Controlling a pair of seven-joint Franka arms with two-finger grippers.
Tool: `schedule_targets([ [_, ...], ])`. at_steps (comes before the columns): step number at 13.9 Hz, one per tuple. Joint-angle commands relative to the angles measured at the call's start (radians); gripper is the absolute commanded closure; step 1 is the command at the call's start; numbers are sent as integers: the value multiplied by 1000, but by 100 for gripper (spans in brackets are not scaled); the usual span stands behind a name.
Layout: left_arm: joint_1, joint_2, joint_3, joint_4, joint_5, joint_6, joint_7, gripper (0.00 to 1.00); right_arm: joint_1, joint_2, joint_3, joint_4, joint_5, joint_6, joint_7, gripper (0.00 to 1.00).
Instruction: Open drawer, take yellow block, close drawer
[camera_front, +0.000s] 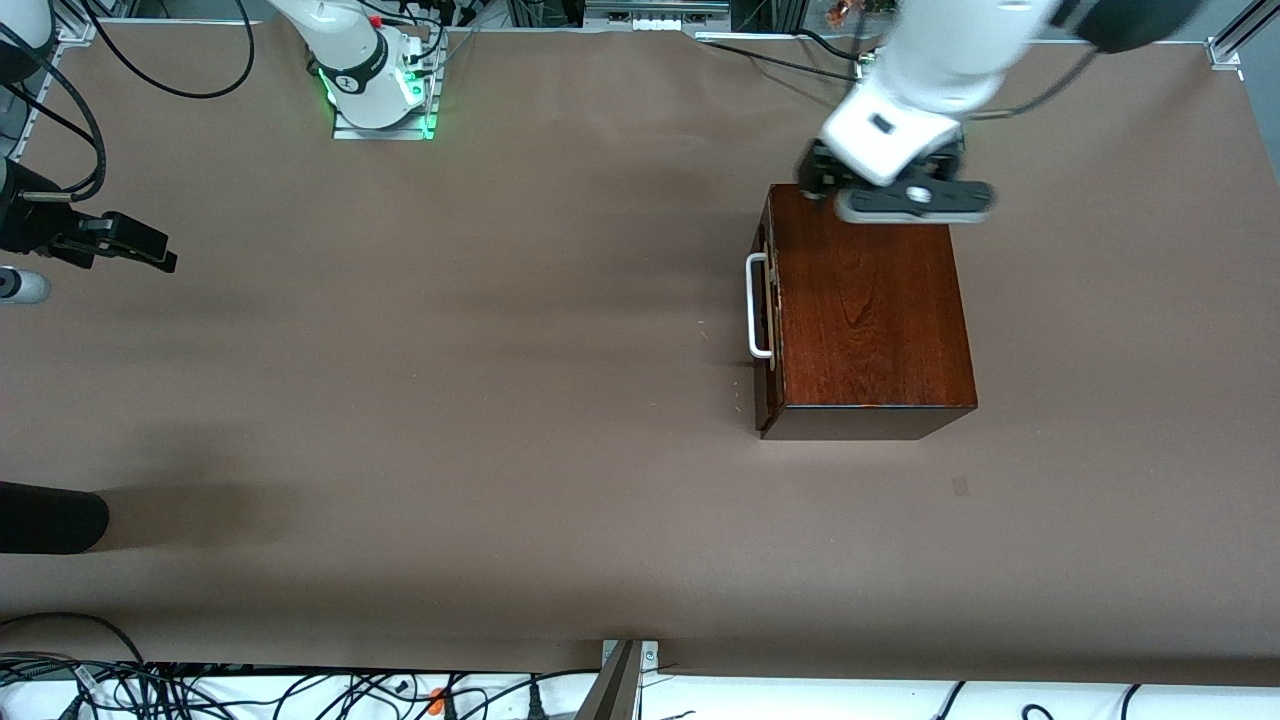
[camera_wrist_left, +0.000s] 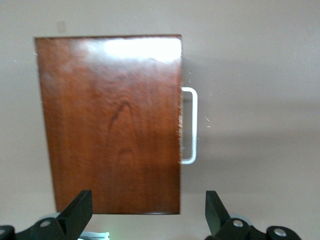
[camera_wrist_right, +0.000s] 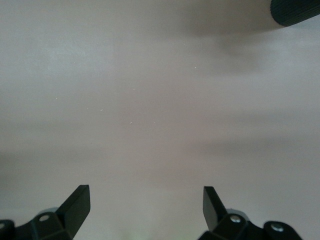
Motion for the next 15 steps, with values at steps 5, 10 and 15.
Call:
schedule_targets([
  [5, -166, 168, -57, 24, 183, 43, -176, 0, -6, 5, 3, 15, 3, -15, 8, 0],
  [10, -171, 272, -55, 6, 255, 143, -196, 0, -6, 5, 3, 15, 3, -13, 8, 0],
  [15, -183, 343, -53, -57, 330, 235, -247, 0, -5, 5, 3, 15, 3, -15, 8, 0],
])
